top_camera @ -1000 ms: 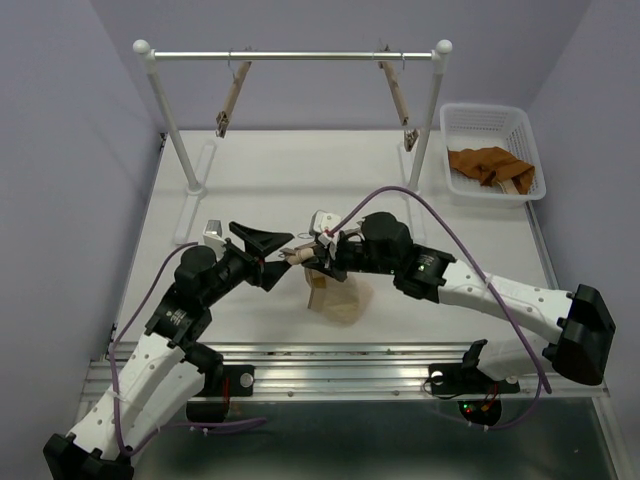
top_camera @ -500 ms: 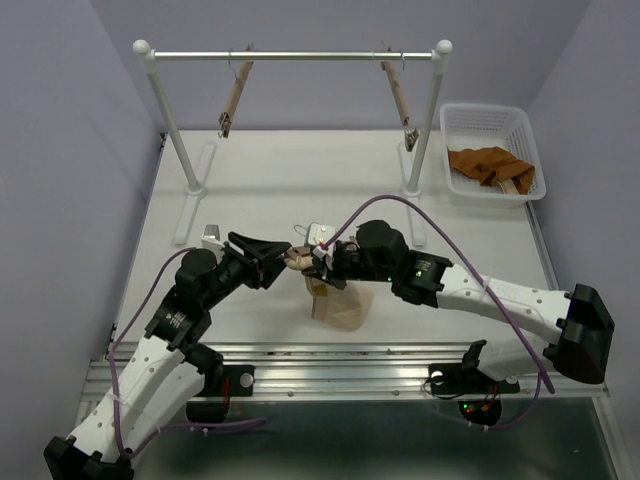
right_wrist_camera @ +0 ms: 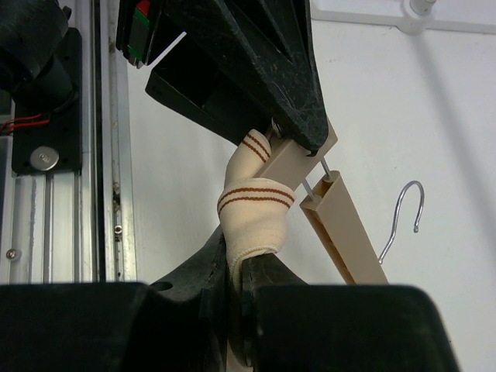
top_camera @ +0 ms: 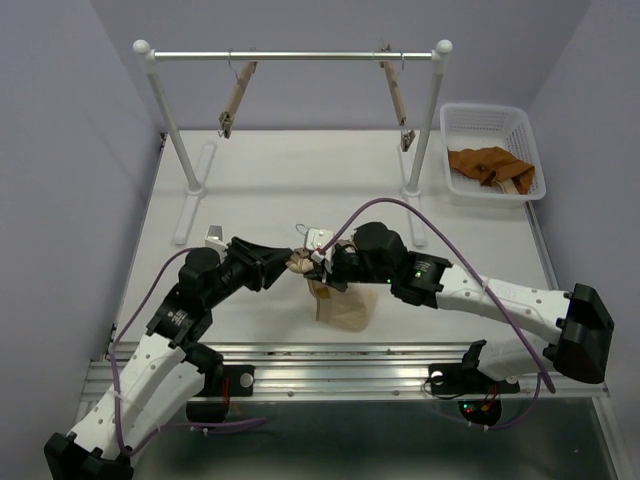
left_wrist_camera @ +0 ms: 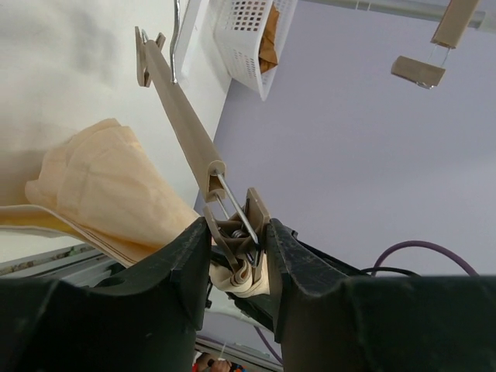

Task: Remove the underwear clipped to the hanger

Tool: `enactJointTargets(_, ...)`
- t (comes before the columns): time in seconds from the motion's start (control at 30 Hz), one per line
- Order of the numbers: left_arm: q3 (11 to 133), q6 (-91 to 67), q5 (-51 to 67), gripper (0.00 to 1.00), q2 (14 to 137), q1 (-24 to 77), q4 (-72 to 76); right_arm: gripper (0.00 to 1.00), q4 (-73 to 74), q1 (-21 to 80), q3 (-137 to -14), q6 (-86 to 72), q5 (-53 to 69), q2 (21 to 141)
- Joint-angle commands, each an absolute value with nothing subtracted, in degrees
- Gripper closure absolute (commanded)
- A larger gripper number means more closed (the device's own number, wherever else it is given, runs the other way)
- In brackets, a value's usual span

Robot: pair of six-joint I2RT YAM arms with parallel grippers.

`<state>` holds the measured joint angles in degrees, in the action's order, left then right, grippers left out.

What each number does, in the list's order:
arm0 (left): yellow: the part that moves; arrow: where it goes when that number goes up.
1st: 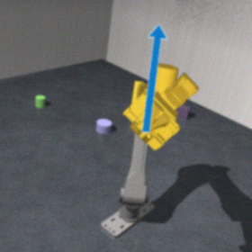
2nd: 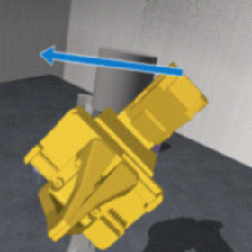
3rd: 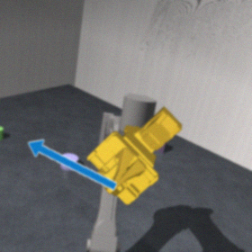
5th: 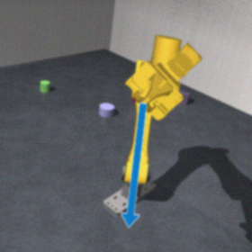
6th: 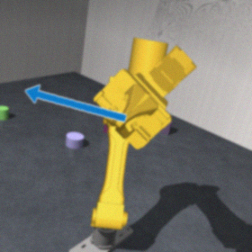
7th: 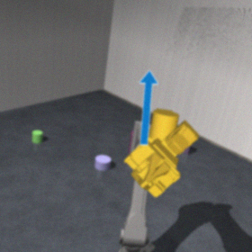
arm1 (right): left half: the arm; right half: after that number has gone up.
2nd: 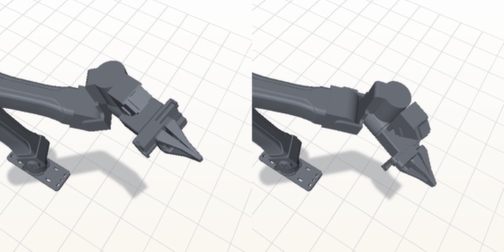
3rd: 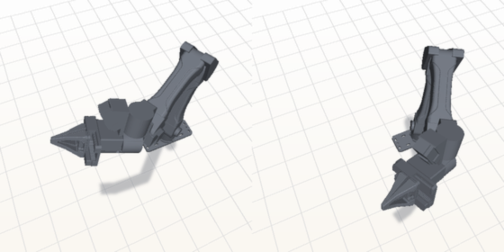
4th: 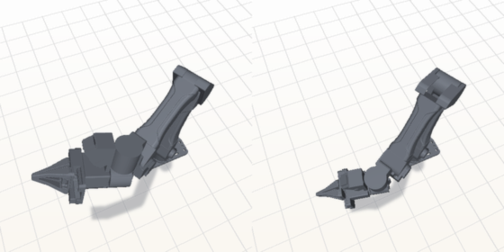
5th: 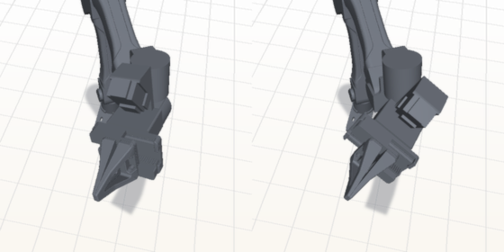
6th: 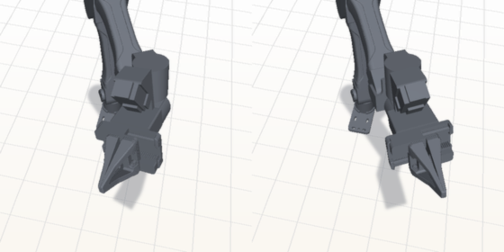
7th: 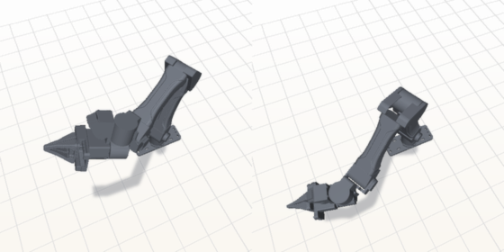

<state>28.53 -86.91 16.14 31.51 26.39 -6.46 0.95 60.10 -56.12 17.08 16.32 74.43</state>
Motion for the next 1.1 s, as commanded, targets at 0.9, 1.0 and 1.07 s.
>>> enactJointTargets(0.9,33.40,-55.56,21.97,1.00,34.37,26.28,14.14,0.92,0.62,61.35,-57.04,7.30,6.87,73.57)
enactJointTargets(1.0,31.56,-54.41,21.00,1.00,32.70,26.28,17.13,0.92,0.62,61.35,-56.25,3.71,3.19,73.13)
enactJointTargets(1.07,30.42,-53.97,20.57,1.00,30.51,26.19,19.42,0.94,0.62,61.35,-55.81,1.33,0.28,72.86)
